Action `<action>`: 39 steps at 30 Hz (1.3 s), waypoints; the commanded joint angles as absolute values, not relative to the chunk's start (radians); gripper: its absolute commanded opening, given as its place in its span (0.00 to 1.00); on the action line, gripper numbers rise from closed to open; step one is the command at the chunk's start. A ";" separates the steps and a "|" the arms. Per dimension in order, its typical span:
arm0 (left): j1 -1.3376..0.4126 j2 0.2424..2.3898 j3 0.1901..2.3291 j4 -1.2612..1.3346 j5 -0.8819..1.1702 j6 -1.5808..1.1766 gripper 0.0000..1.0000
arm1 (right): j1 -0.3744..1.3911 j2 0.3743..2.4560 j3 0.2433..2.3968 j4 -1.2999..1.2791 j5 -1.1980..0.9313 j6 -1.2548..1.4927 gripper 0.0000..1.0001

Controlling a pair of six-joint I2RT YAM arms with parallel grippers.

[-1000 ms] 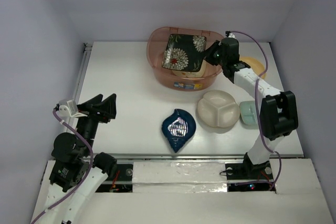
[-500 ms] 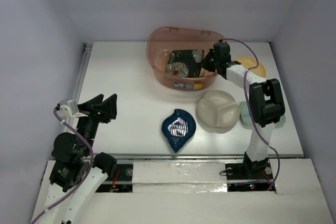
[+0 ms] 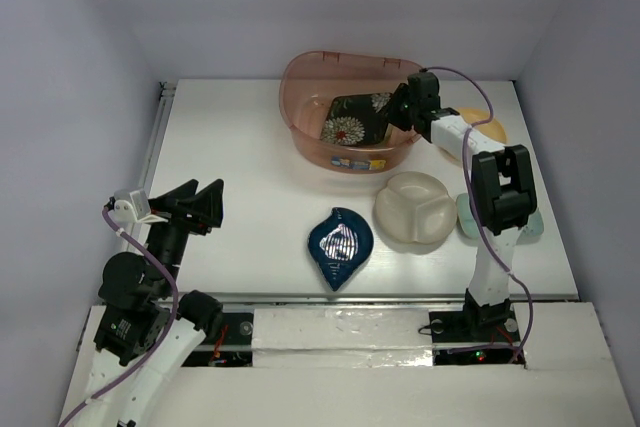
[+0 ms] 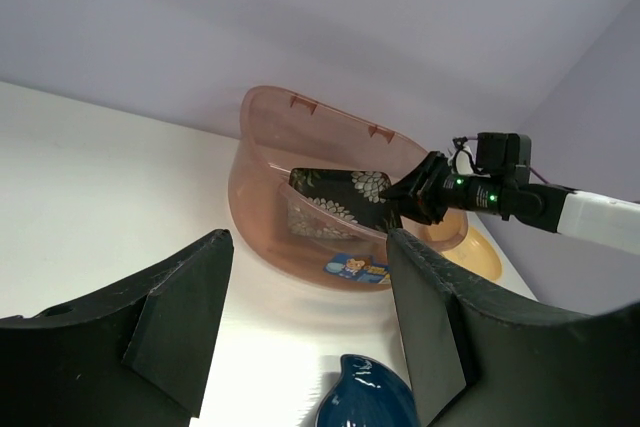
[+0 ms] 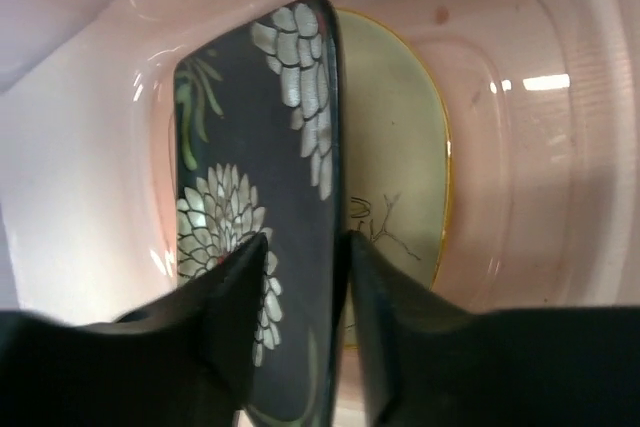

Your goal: Place the plates into the plastic bin on the countertop

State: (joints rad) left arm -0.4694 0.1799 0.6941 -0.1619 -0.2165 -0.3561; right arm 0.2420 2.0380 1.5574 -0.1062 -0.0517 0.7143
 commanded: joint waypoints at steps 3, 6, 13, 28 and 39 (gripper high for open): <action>-0.466 0.189 0.687 -0.117 -0.199 -0.347 0.60 | 0.239 2.025 1.629 -0.064 -0.040 0.704 0.59; -0.466 0.187 0.689 -0.117 -0.196 -0.347 0.60 | 0.239 1.994 1.620 -0.066 -0.025 0.690 0.69; -0.466 0.183 0.689 -0.115 -0.190 -0.347 0.60 | 0.239 1.844 1.614 -0.061 0.026 0.629 0.87; -0.457 0.117 0.687 -0.101 -0.147 -0.337 0.39 | -0.110 1.470 1.192 0.069 0.037 0.731 0.00; -0.448 0.081 0.693 -0.106 -0.101 -0.333 0.00 | -0.432 1.595 1.015 0.085 -0.044 0.798 0.44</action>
